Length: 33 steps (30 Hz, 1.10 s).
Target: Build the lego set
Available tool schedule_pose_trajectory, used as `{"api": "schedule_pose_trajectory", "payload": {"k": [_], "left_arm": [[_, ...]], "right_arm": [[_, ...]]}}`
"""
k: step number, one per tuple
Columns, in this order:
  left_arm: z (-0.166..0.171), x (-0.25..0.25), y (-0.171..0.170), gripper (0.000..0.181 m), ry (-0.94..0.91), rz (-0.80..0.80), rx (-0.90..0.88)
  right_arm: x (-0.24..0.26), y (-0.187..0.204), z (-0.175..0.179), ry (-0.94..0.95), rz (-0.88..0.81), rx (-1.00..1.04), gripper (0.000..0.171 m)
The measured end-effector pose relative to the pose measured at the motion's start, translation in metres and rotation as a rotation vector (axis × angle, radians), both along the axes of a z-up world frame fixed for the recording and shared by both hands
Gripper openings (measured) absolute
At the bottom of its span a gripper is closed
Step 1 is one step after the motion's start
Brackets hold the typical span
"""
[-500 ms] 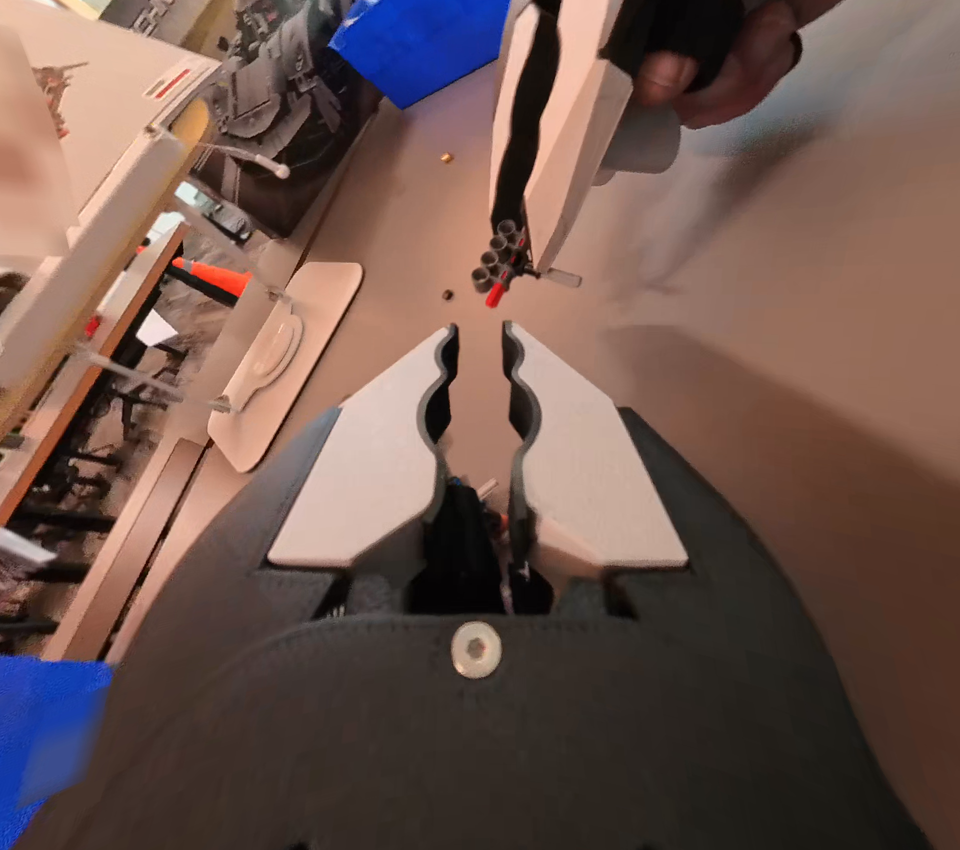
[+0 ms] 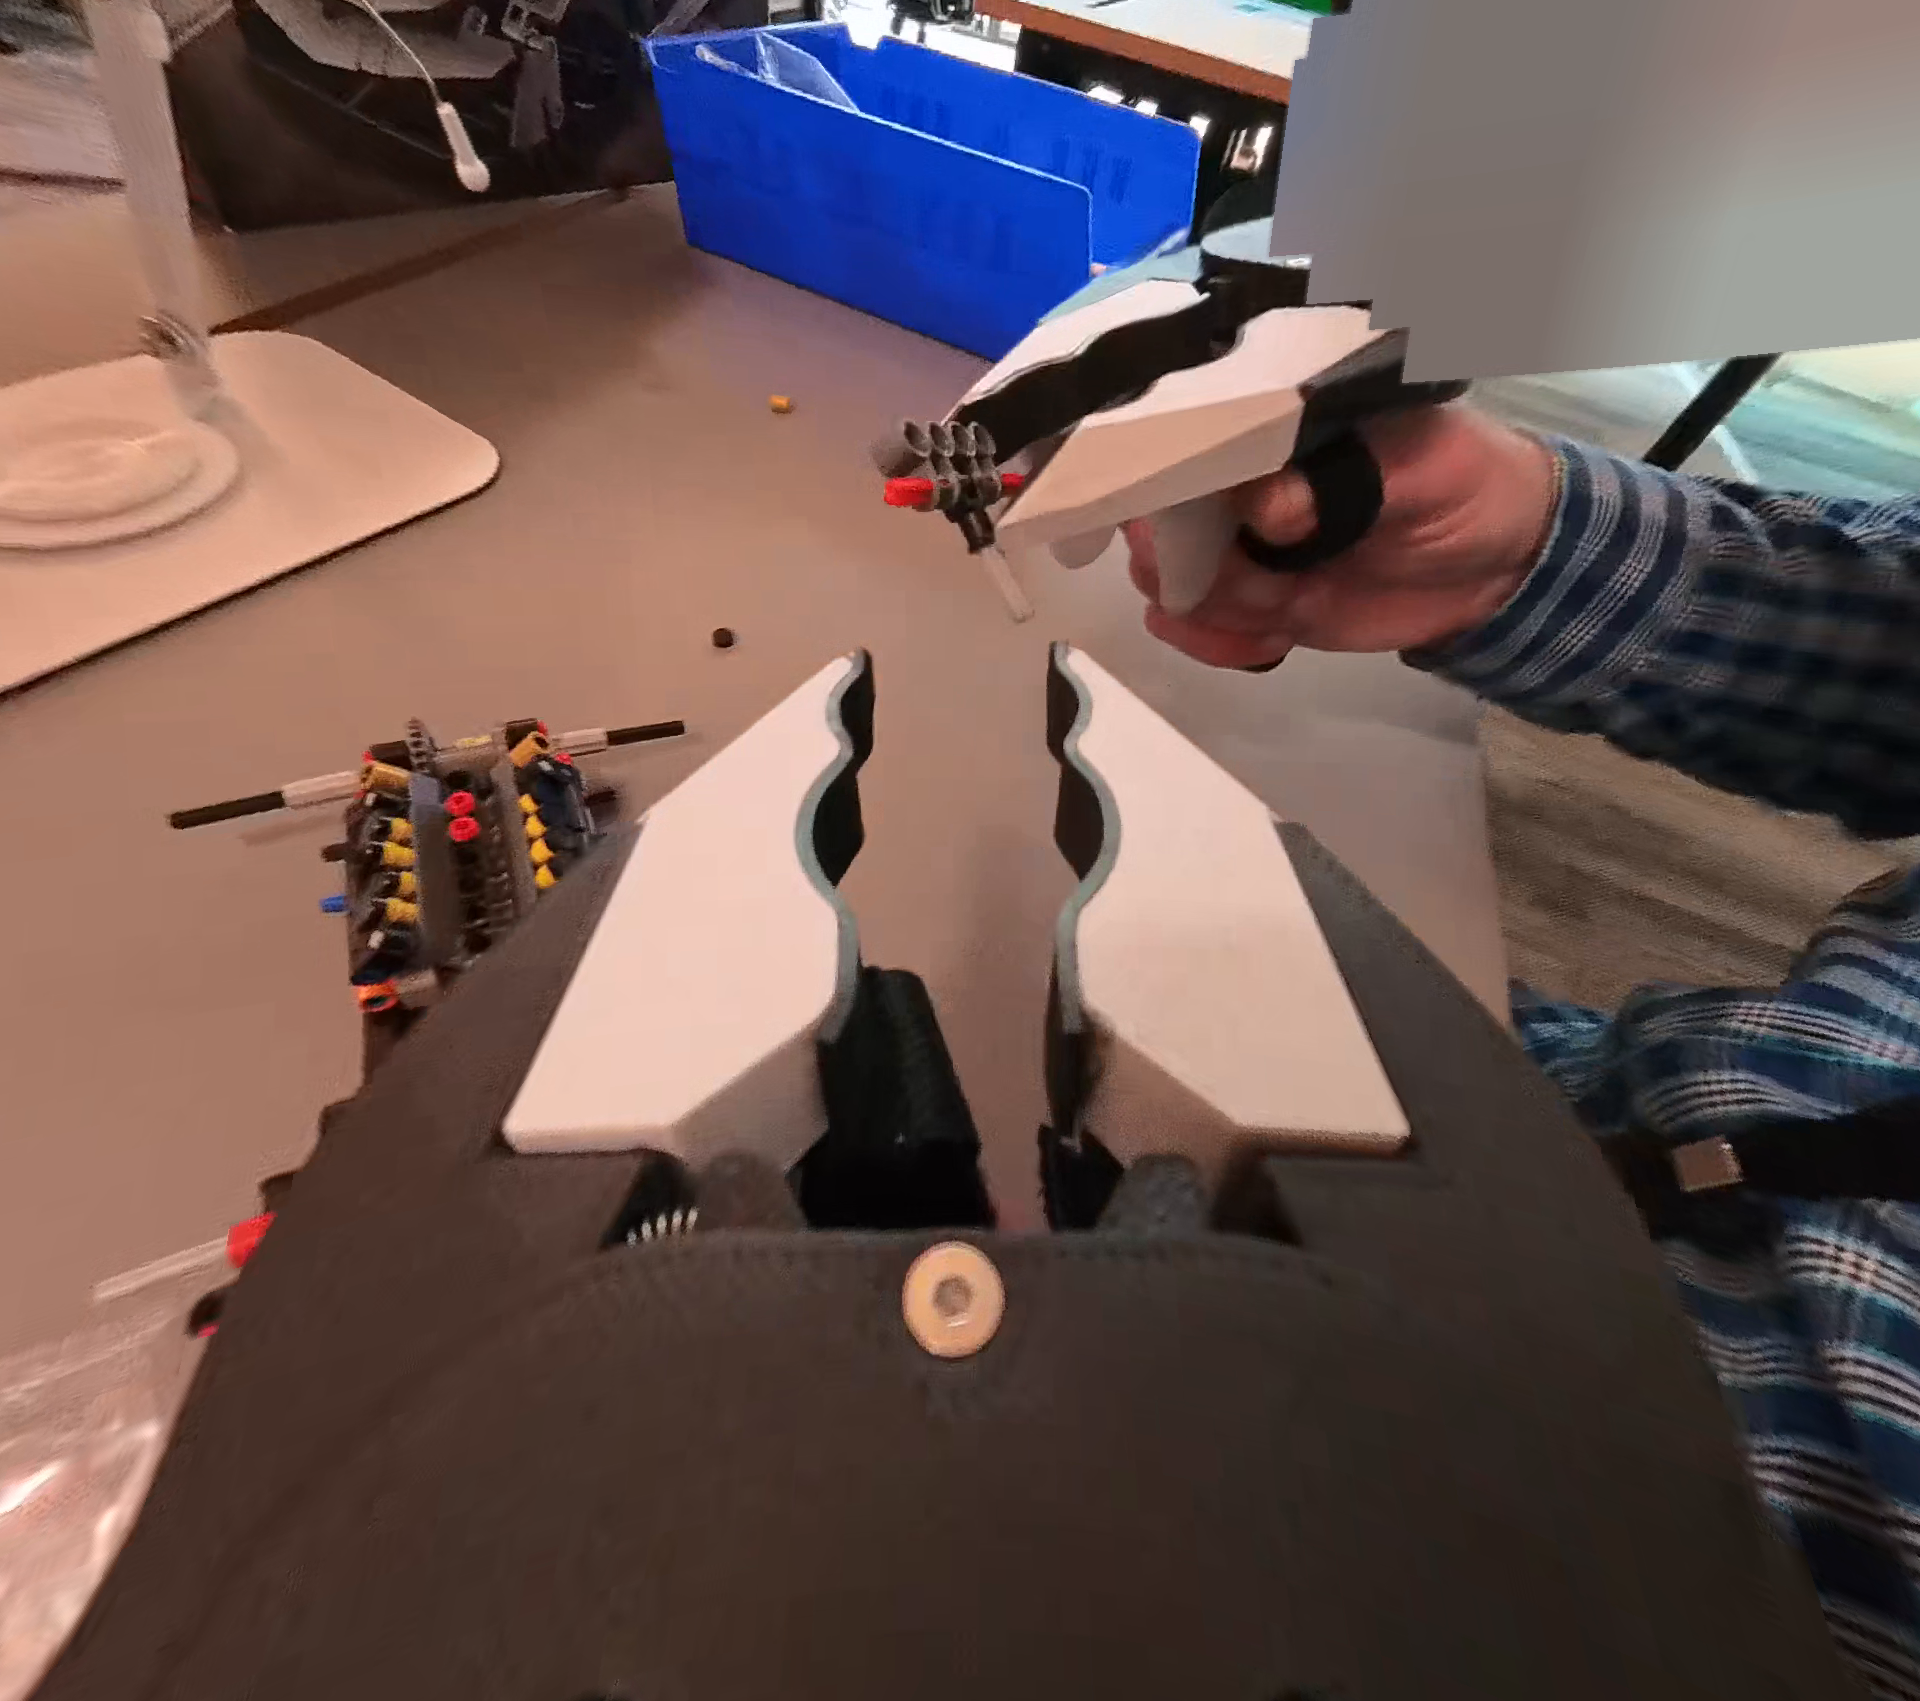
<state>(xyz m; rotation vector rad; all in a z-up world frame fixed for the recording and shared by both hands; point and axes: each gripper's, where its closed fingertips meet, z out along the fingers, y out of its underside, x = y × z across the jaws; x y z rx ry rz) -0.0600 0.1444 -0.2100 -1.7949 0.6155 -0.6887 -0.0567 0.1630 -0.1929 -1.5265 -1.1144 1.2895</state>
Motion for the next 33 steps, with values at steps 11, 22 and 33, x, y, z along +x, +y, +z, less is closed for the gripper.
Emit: {"api": "schedule_pose_trajectory", "payload": {"k": [11, 22, 33], "left_arm": [[0.007, 0.008, -0.016, 0.003, -0.136, -0.089, -0.055], [-0.003, 0.001, -0.06, 0.003, -0.111, -0.214, -0.062], [-0.014, -0.05, -0.052, 0.034, 0.083, -0.044, -0.004]], "right_arm": [[-0.013, -0.022, 0.008, -0.009, 0.016, 0.074, 0.021], [-0.02, -0.071, 0.003, -0.067, 0.262, -0.002, 0.008], [-0.021, -0.055, 0.004, -0.054, 0.173, -0.012, 0.005]]}}
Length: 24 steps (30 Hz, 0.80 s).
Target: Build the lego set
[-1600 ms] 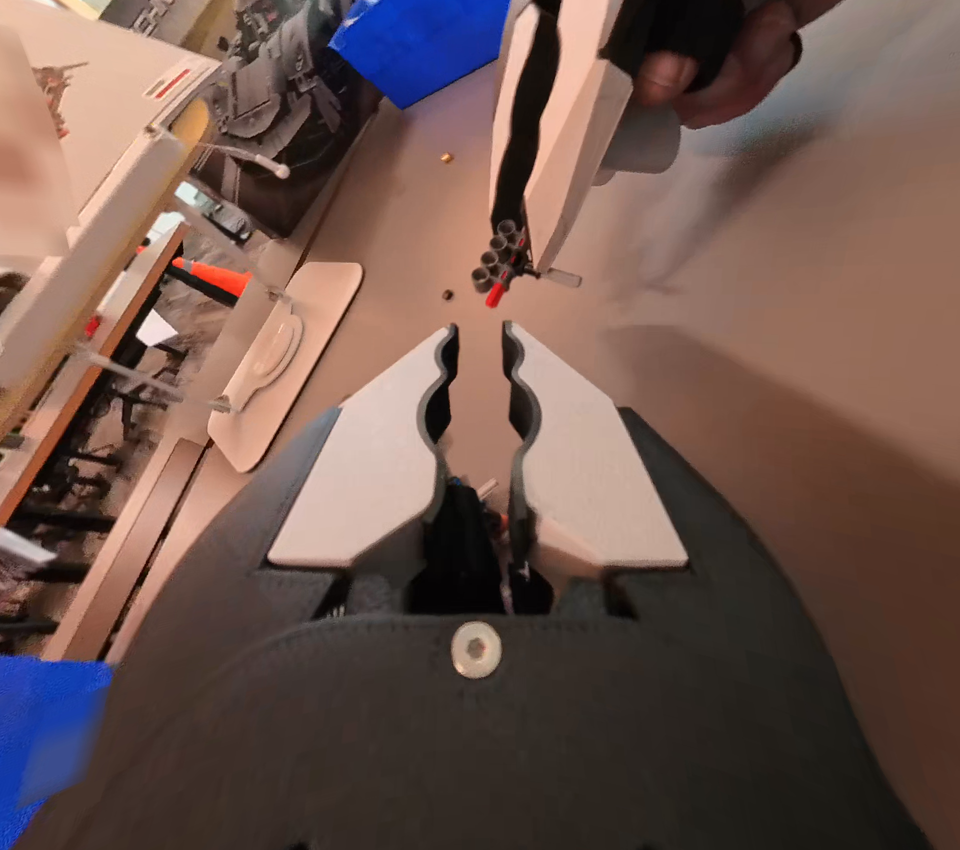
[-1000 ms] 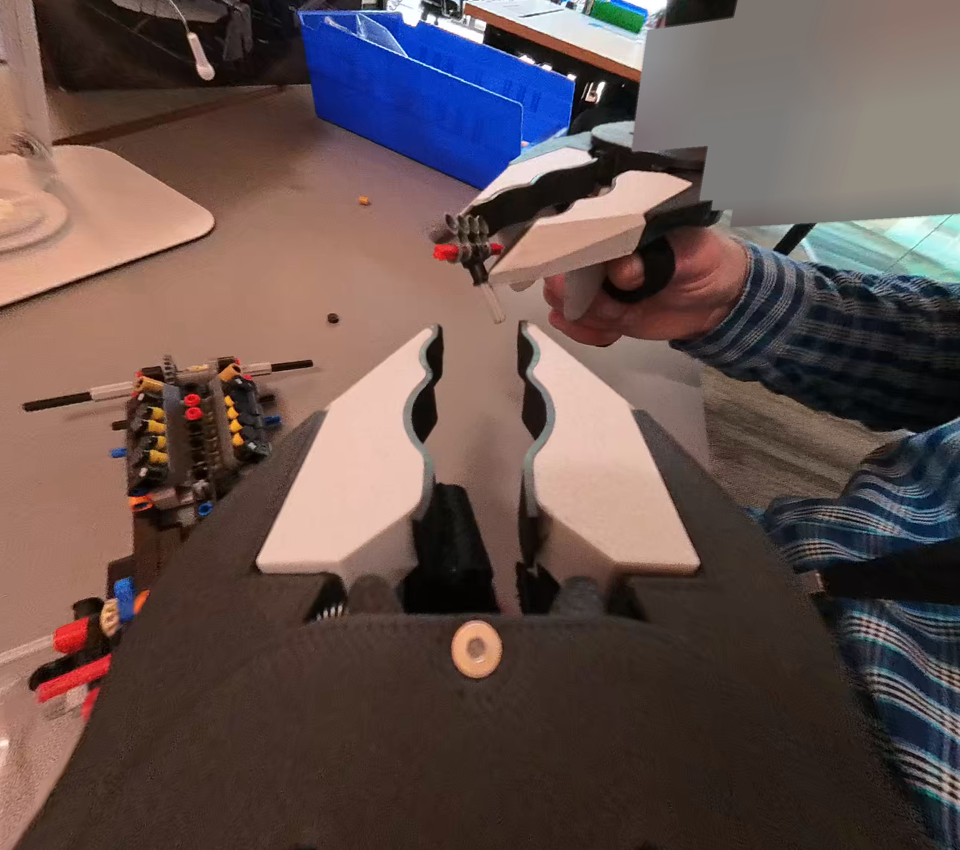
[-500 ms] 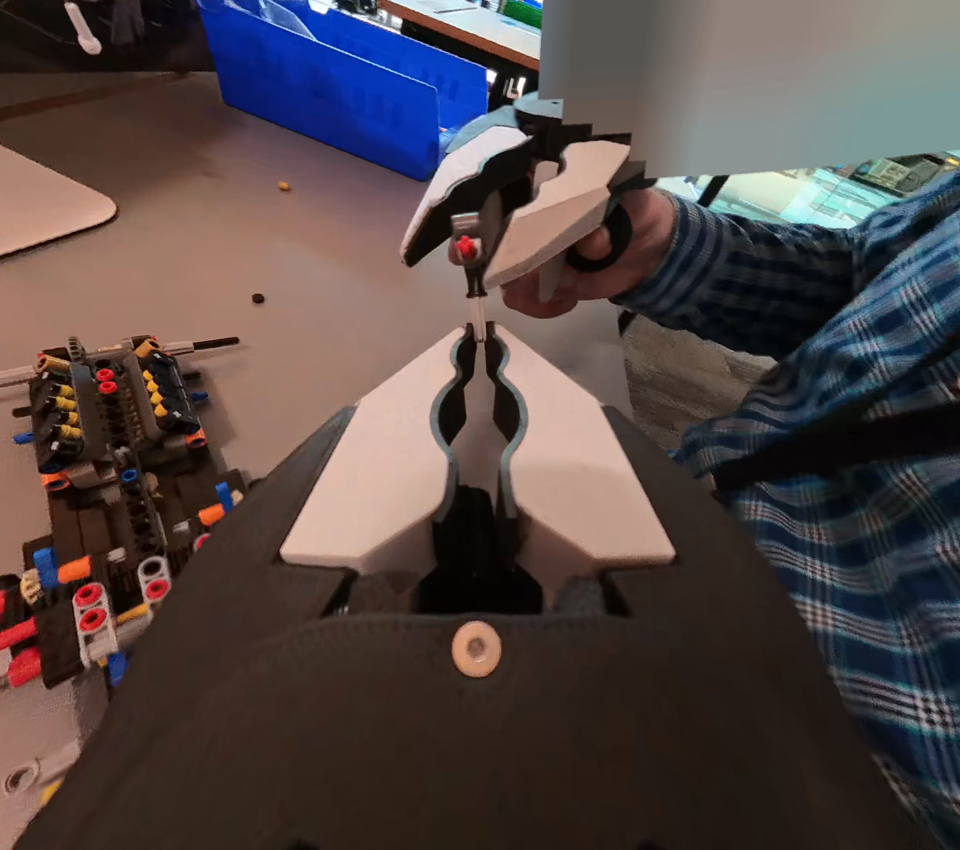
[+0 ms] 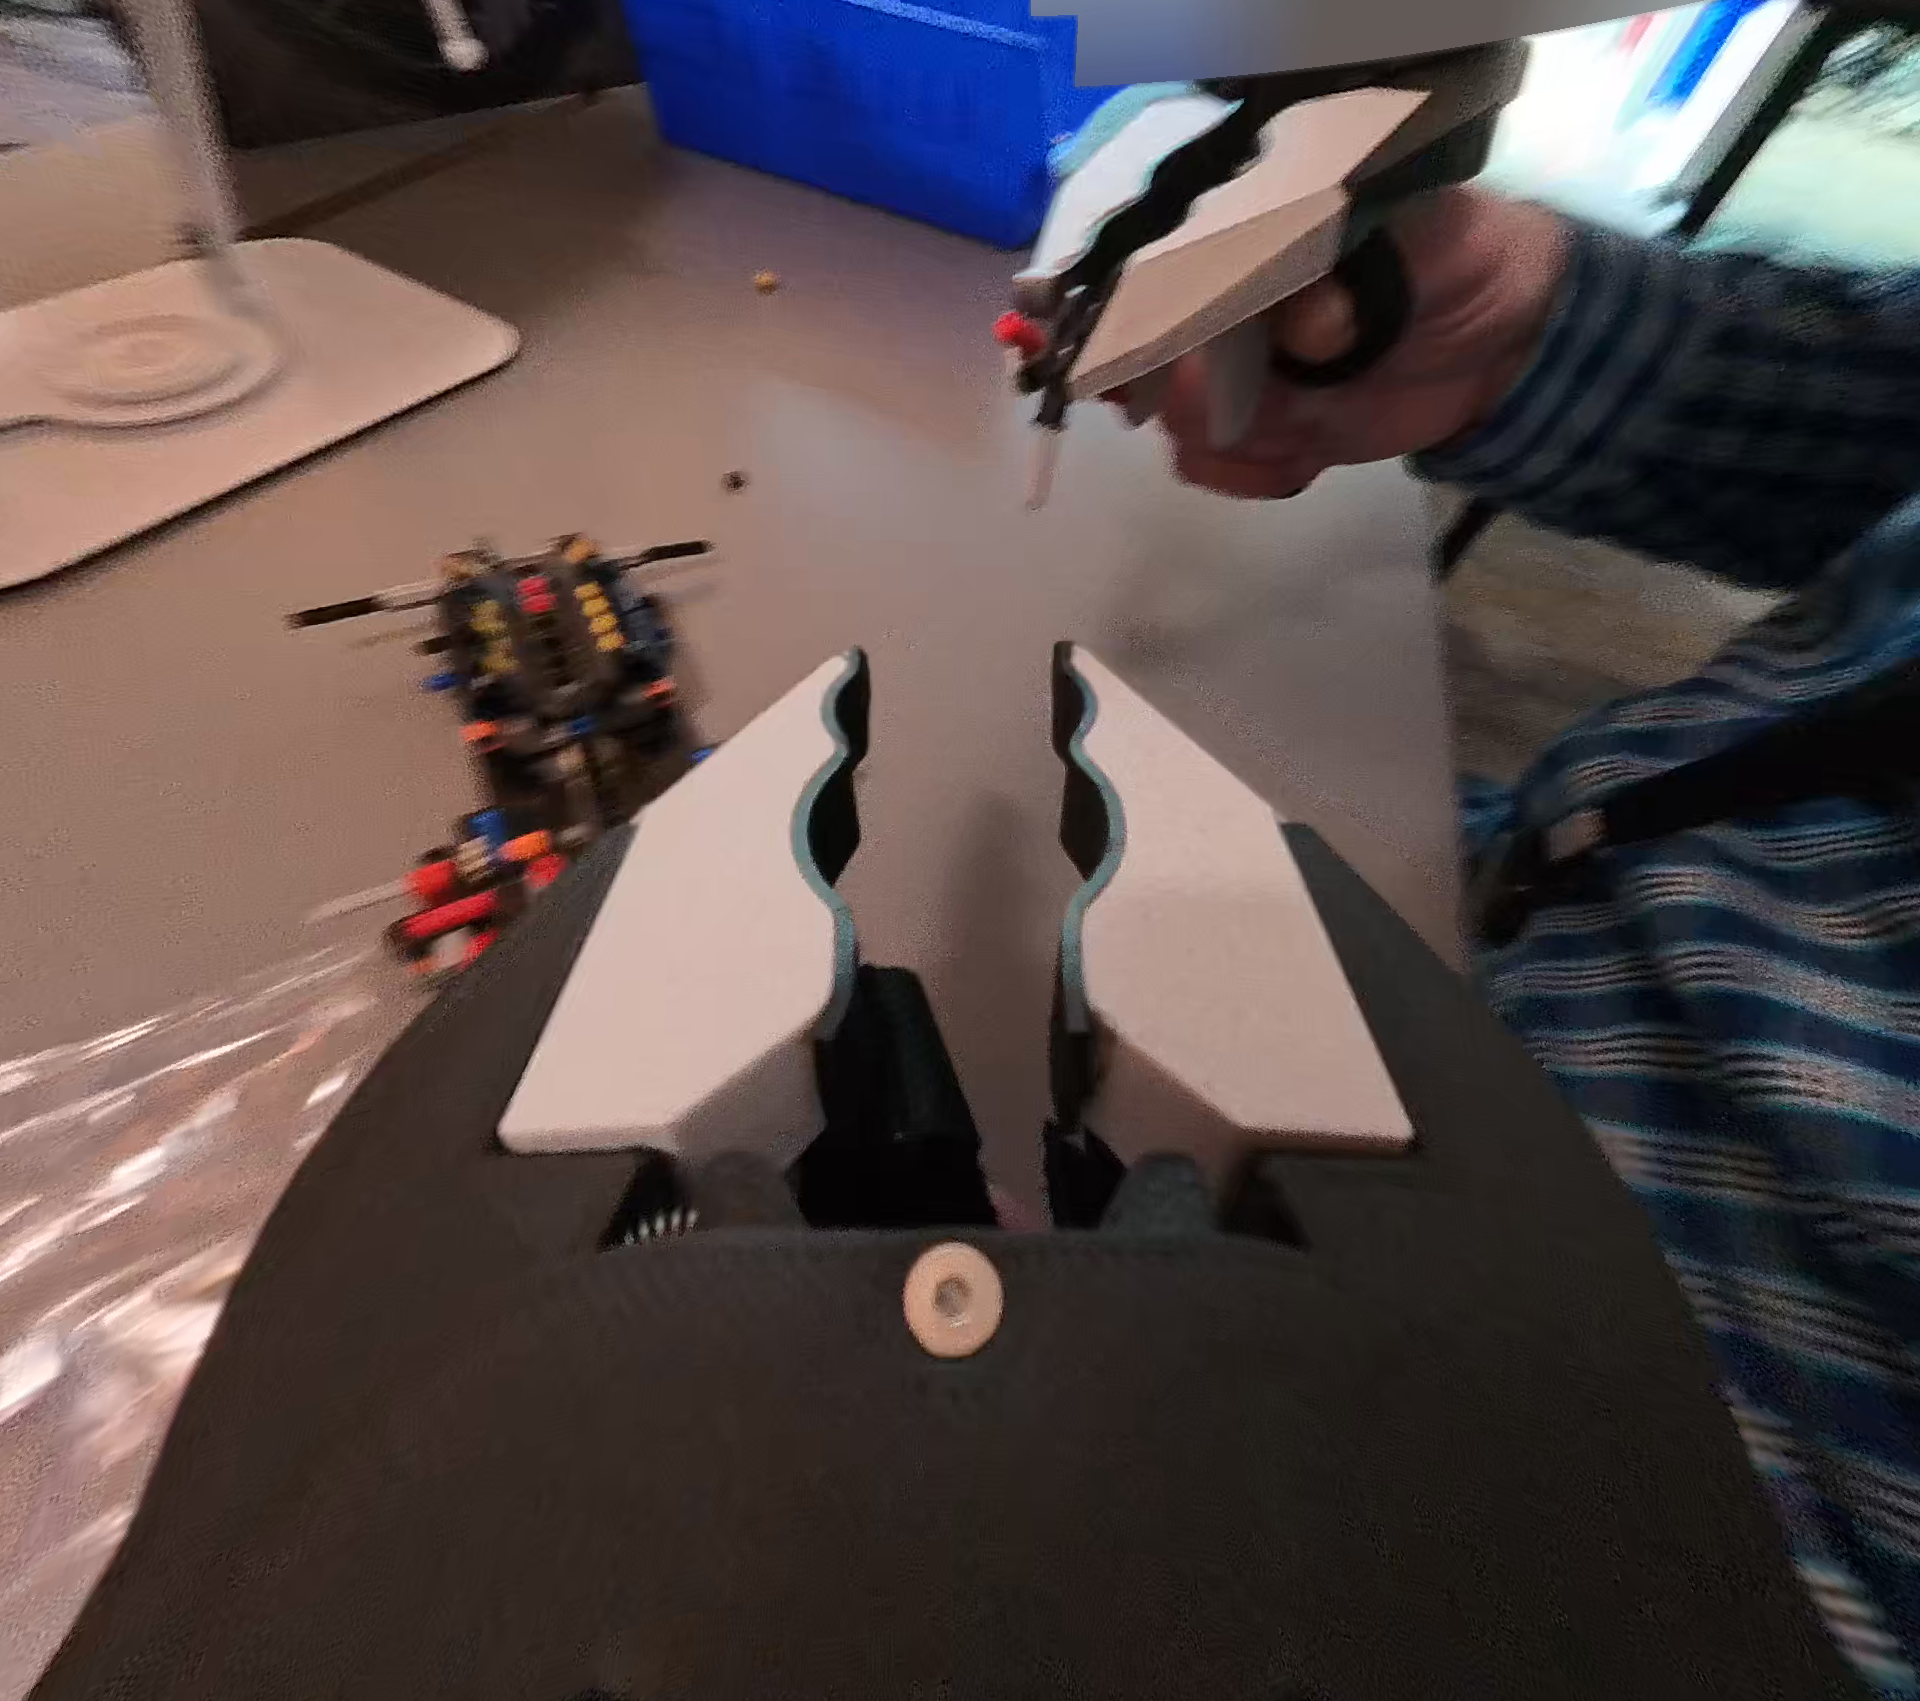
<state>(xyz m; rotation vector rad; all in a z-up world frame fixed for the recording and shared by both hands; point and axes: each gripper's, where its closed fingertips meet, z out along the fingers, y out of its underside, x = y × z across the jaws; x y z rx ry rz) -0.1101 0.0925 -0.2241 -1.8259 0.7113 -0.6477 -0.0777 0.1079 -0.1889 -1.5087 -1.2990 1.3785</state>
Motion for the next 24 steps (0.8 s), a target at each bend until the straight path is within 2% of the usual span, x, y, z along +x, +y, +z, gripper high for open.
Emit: {"api": "schedule_pose_trajectory", "payload": {"k": [3, 5, 8, 15, 21, 24], "left_arm": [[-0.022, -0.053, 0.02, 0.045, 0.333, 0.163, 0.068], [-0.044, -0.074, 0.021, 0.058, 0.509, 0.163, 0.039], [-0.061, -0.076, 0.018, 0.064, 0.437, 0.14, -0.088], [-0.083, -0.073, 0.017, 0.065, 0.478, 0.111, -0.169], [-0.084, -0.063, 0.018, 0.05, 0.47, 0.101, -0.172], [-0.084, -0.061, 0.023, 0.048, 0.477, 0.106, -0.165]], "right_arm": [[0.006, 0.011, -0.011, -0.023, -0.04, -0.004, 0.005], [0.009, 0.017, -0.018, -0.019, -0.062, -0.022, 0.005], [0.013, 0.024, -0.029, -0.026, -0.09, -0.03, 0.005], [0.02, 0.03, -0.039, -0.005, -0.106, -0.066, 0.005], [0.023, 0.035, -0.044, 0.008, -0.111, -0.086, 0.005], [0.025, 0.039, -0.042, 0.025, -0.115, -0.108, 0.005]]}}
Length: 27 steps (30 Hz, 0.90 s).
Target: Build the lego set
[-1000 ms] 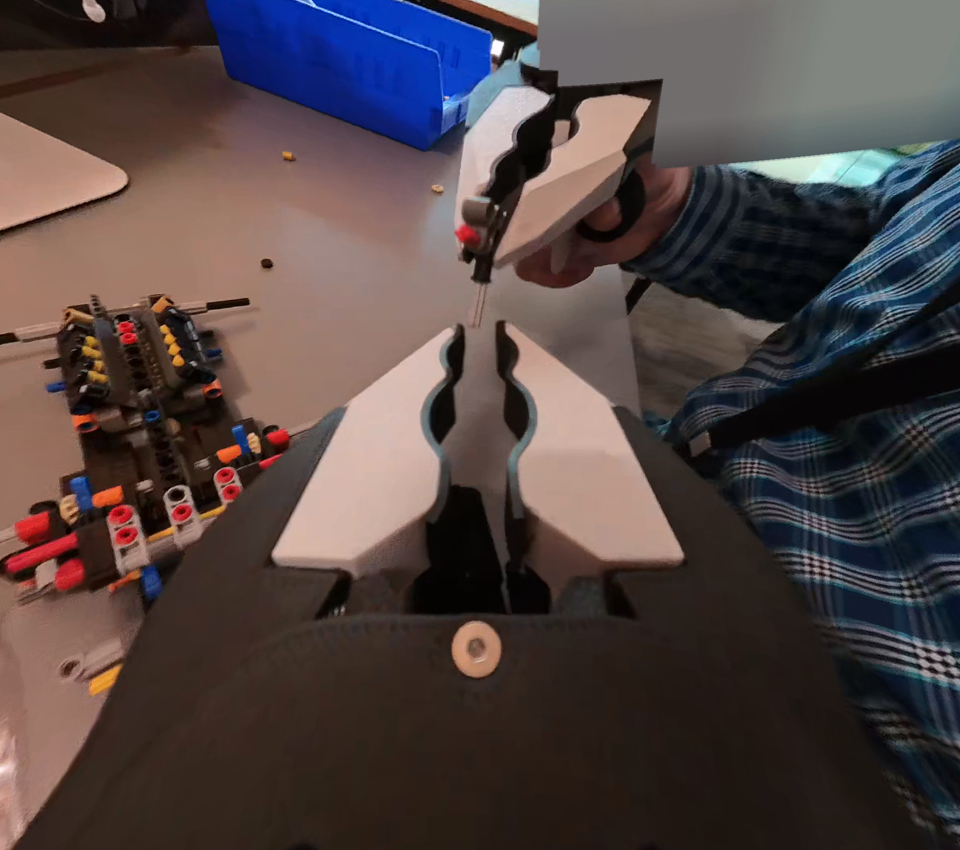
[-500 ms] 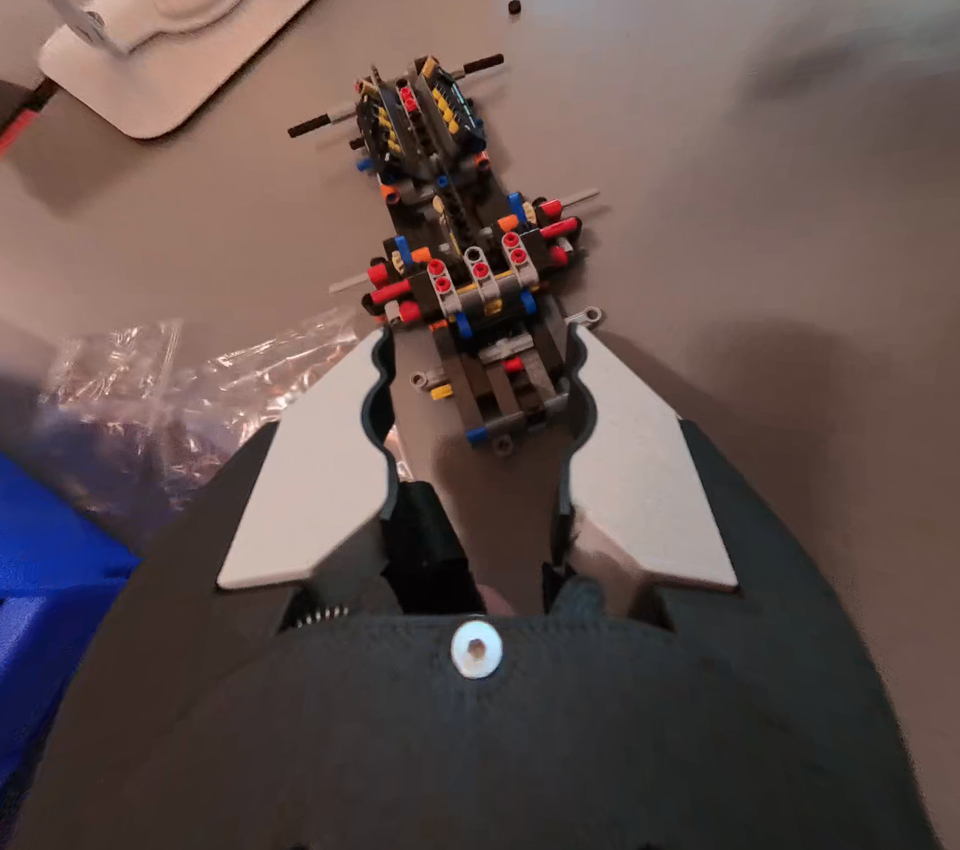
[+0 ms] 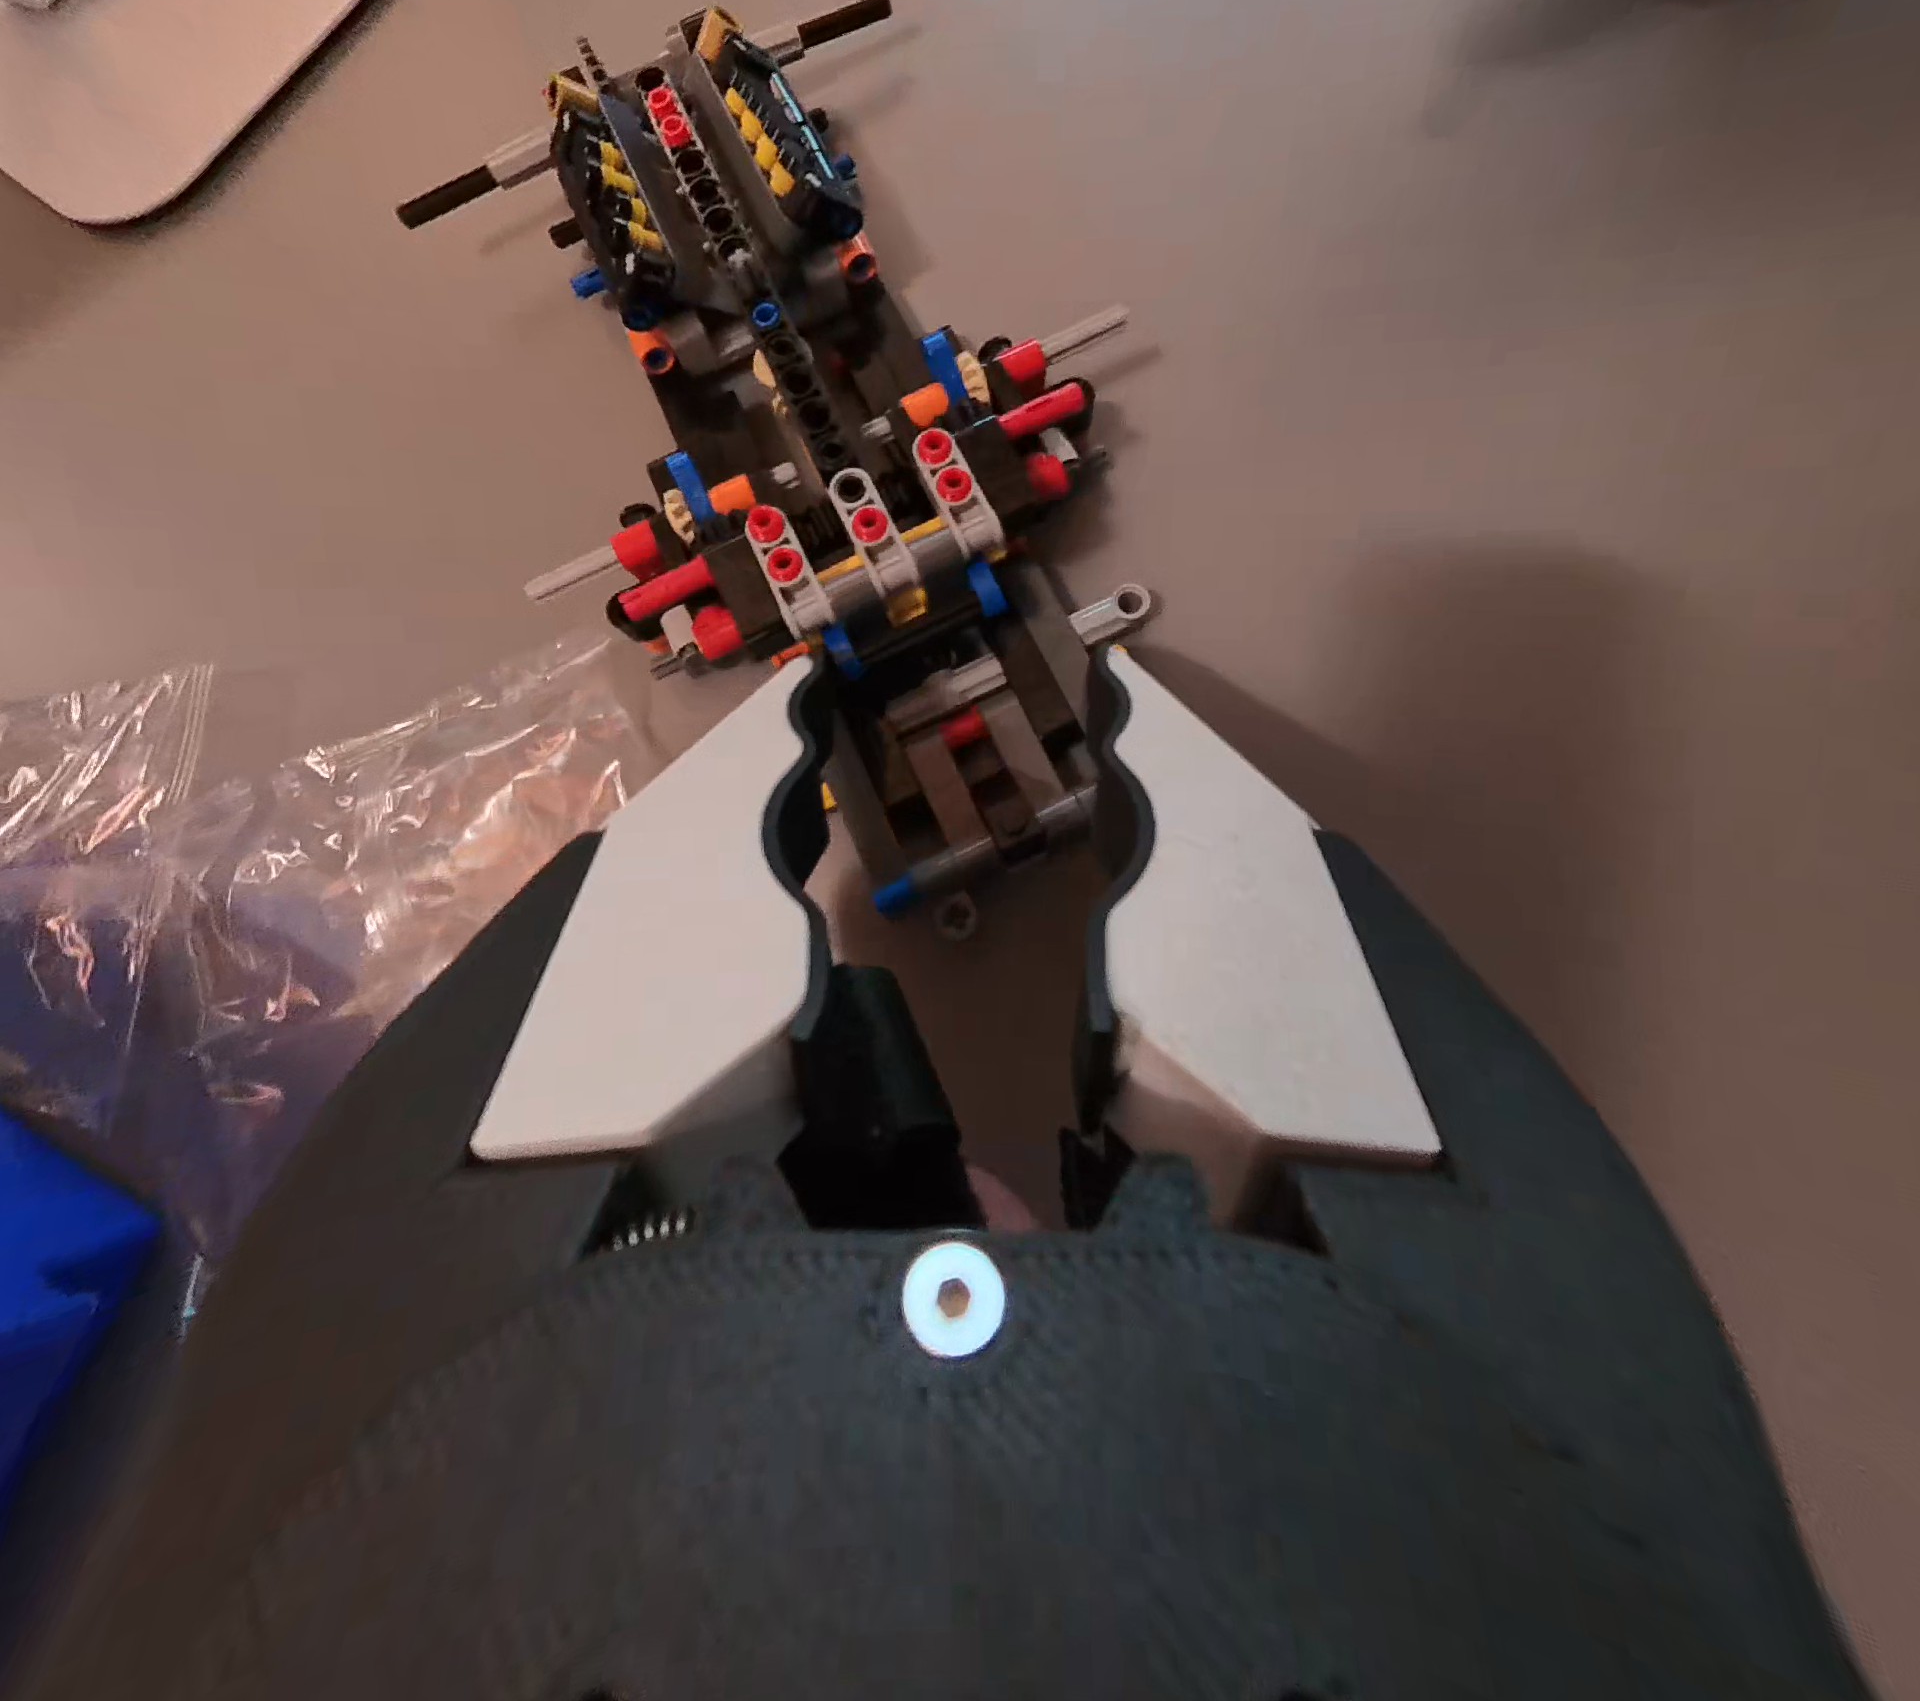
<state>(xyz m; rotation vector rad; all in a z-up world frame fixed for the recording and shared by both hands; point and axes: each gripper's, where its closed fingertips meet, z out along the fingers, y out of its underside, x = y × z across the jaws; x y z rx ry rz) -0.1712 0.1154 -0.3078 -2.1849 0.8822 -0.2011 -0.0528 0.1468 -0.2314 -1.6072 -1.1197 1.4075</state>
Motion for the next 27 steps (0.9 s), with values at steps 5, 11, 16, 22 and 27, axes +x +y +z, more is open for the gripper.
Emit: {"api": "schedule_pose_trajectory", "payload": {"k": [5, 11, 16, 22, 27], "left_arm": [[0.0, 0.008, 0.008, 0.048, -0.005, -0.017, 0.002], [0.0, 0.021, 0.021, 0.048, -0.002, -0.065, 0.002], [-0.001, 0.033, 0.036, 0.048, 0.008, -0.086, -0.001], [-0.001, 0.049, 0.054, 0.048, 0.006, -0.108, 0.005], [-0.001, 0.061, 0.068, 0.048, -0.01, -0.125, 0.01]], "right_arm": [[0.001, 0.003, 0.0, 0.002, 0.005, -0.018, 0.005], [0.003, 0.009, 0.0, 0.007, -0.006, -0.018, 0.005], [0.01, 0.022, 0.001, 0.017, -0.029, -0.016, 0.005], [0.018, 0.039, 0.002, 0.018, -0.059, 0.001, 0.005], [0.023, 0.054, 0.002, 0.018, -0.083, 0.015, 0.005]]}}
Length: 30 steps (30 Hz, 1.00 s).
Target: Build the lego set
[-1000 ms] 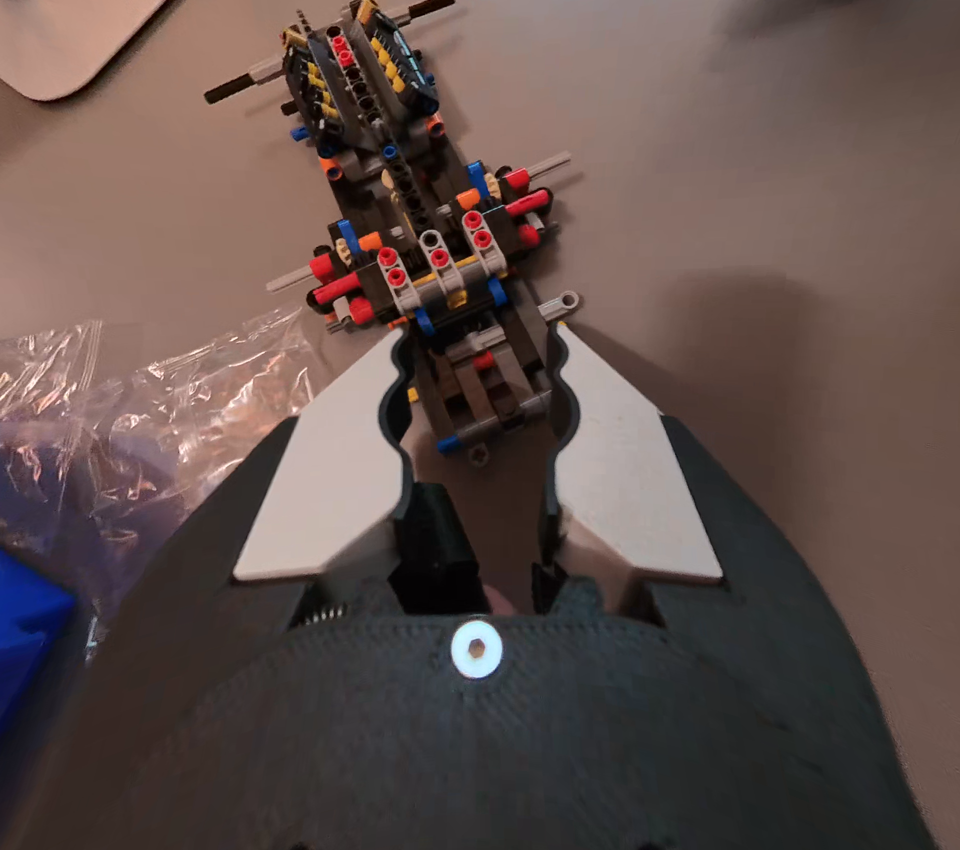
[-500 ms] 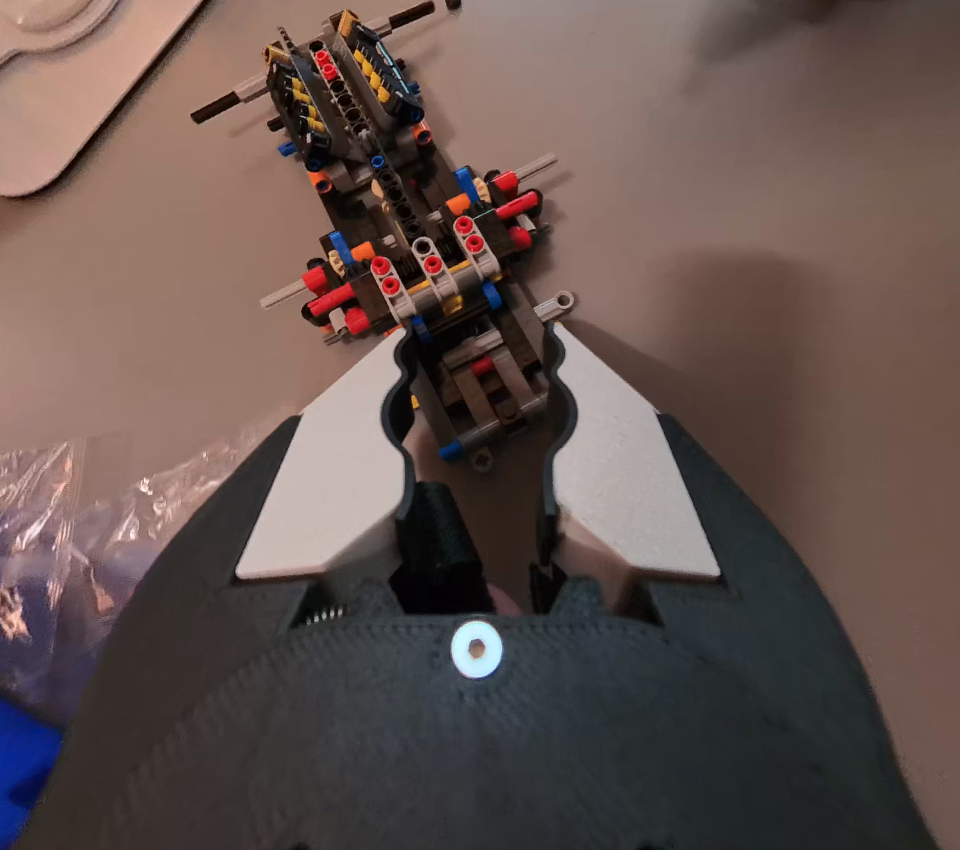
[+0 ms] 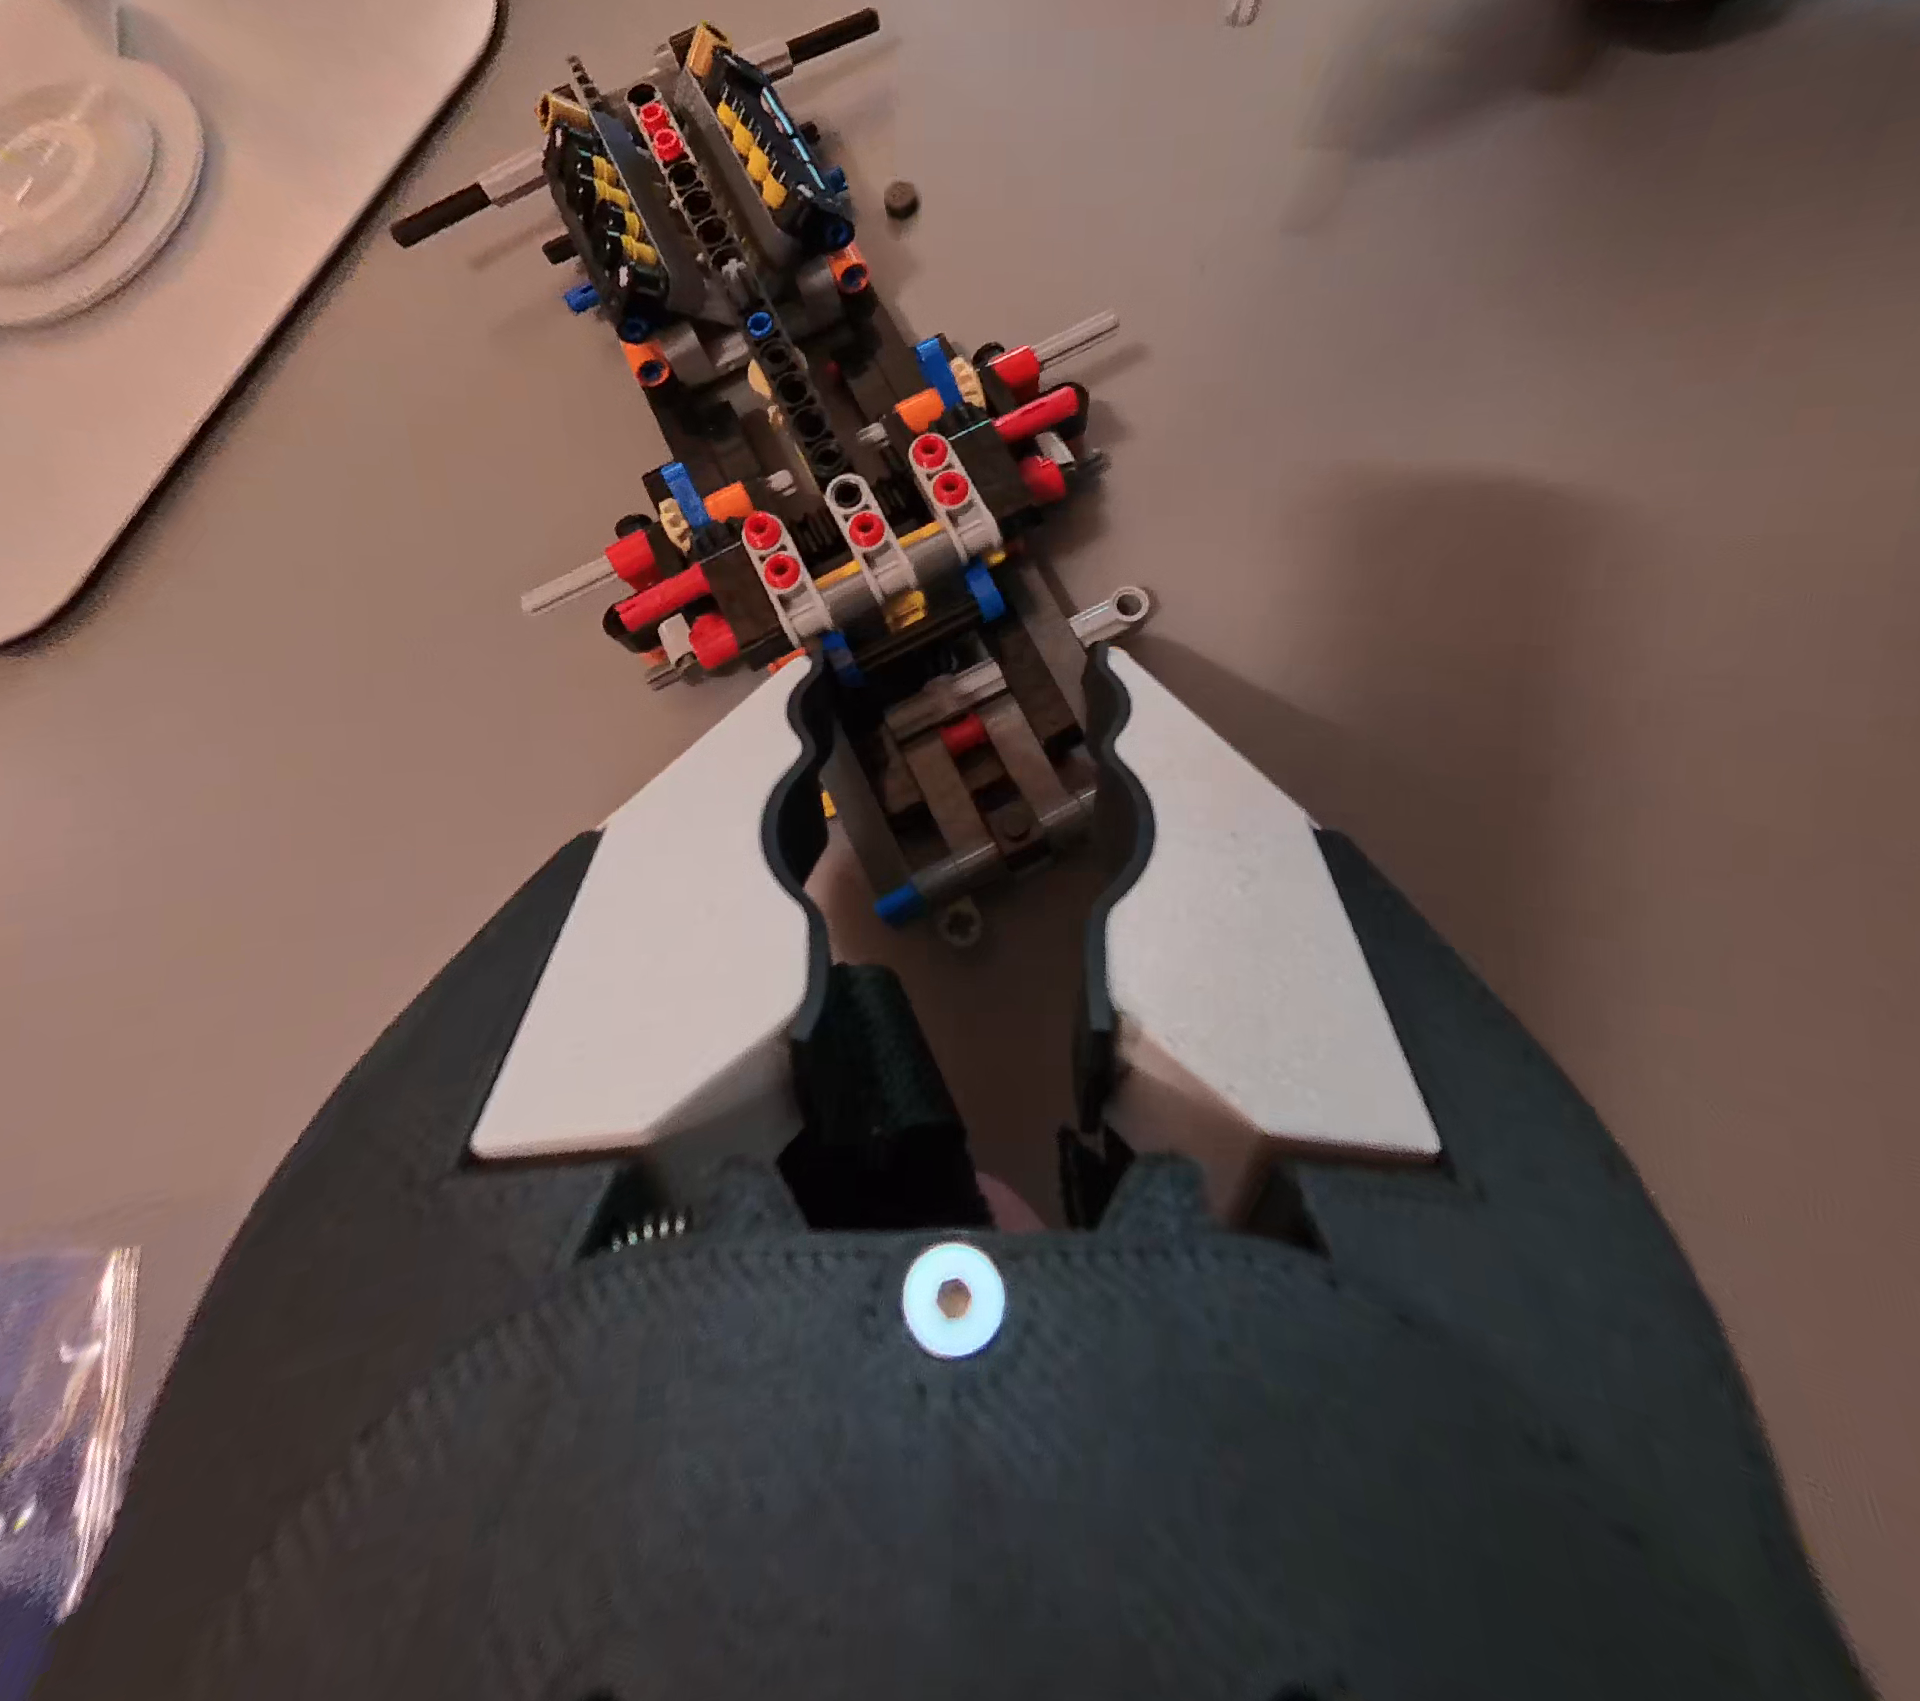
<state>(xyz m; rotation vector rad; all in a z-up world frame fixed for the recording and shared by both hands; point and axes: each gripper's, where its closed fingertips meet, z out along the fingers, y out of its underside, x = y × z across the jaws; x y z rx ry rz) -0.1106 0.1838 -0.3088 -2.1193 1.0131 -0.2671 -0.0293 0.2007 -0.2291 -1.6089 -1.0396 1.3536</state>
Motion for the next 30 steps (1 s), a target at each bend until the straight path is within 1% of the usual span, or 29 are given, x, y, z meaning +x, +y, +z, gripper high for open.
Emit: {"api": "schedule_pose_trajectory", "payload": {"k": [5, 8, 9, 11, 14, 17, 20, 24, 26, 28, 30], "left_arm": [[0.0, 0.008, 0.011, 0.049, -0.001, -0.025, 0.002], [0.004, 0.009, 0.011, 0.065, -0.032, -0.06, -0.015], [0.008, 0.01, 0.009, 0.071, -0.055, -0.087, -0.02], [0.021, 0.011, 0.009, 0.077, -0.108, -0.102, 0.005], [0.038, 0.01, 0.009, 0.079, -0.179, -0.125, 0.031], [0.045, 0.003, 0.018, 0.08, -0.192, -0.112, 0.048], [0.057, -0.006, 0.035, 0.076, -0.197, -0.083, 0.103], [0.075, -0.02, 0.078, 0.069, -0.189, 0.012, 0.228], [0.078, -0.026, 0.099, 0.068, -0.166, 0.054, 0.28], [0.079, -0.028, 0.115, 0.063, -0.193, 0.102, 0.297], [0.077, -0.028, 0.127, 0.062, -0.242, 0.142, 0.296]], "right_arm": [[0.005, 0.015, 0.001, 0.001, -0.032, 0.016, 0.005], [0.008, 0.023, 0.003, 0.02, -0.05, 0.01, 0.004], [0.008, 0.024, 0.004, 0.026, -0.054, 0.01, 0.004], [0.009, 0.026, 0.005, 0.038, -0.052, 0.008, 0.005], [0.01, 0.029, 0.006, 0.047, -0.054, -0.002, 0.005], [0.01, 0.031, 0.006, 0.053, -0.056, -0.006, 0.005], [0.011, 0.032, 0.007, 0.058, -0.06, -0.009, 0.005], [0.012, 0.034, 0.007, 0.069, -0.065, -0.017, 0.005], [0.013, 0.035, 0.008, 0.076, -0.065, -0.024, 0.005], [0.014, 0.035, 0.009, 0.085, -0.069, -0.028, 0.005], [0.015, 0.036, 0.01, 0.097, -0.072, -0.032, 0.005]]}}
